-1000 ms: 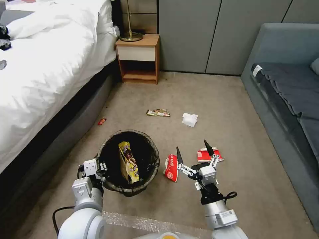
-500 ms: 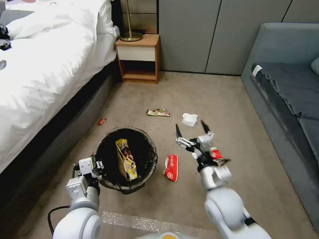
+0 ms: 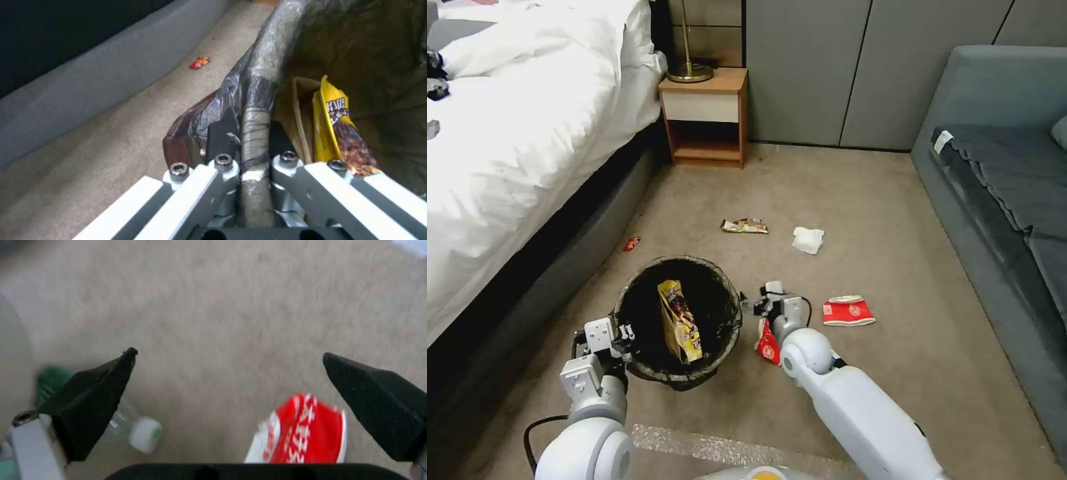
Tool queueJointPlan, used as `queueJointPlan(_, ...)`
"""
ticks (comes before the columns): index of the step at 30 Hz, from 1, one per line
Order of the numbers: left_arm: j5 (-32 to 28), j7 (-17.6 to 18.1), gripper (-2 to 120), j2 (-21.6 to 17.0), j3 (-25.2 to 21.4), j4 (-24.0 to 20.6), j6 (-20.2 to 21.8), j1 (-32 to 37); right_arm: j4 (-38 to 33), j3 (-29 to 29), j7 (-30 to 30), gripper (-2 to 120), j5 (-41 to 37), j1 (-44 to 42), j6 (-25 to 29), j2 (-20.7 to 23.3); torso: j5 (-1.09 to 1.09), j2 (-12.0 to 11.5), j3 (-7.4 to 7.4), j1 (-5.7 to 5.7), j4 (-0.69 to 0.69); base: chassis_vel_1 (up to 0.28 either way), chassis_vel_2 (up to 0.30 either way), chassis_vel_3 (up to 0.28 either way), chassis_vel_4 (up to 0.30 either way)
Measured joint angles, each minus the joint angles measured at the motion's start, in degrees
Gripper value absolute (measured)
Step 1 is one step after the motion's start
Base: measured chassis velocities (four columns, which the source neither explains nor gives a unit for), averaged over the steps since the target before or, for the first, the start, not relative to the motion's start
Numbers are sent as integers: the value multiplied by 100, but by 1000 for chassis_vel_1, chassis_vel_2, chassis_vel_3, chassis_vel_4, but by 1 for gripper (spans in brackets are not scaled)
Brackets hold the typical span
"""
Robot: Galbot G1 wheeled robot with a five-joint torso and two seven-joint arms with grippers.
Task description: Pick up the trash bin, then pick up the garbage from the floor and place it into the trash bin.
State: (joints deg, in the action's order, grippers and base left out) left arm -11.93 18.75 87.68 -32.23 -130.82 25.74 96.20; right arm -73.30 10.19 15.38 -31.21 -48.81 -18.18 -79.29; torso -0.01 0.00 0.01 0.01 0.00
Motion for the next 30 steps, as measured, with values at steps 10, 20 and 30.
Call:
queueJointPlan(10,125,-12,0,62,82,50,-33,57,1547,-113,-263,100,372,434,182,-509,0,0,0,0,0,0,0,0,0)
queueJointPlan(20,87,-18,0,29,-40,18,-76,149,2833,-344,-529,100,998,740,749,-978,0,0,-1,0,0,0,0,0,0)
queueJointPlan(30,76,-23,0,5,-49,-54,-77,158,3070,-524,-483,79,1372,460,968,-1056,3,0,-2,-1,0,0,0,0,0)
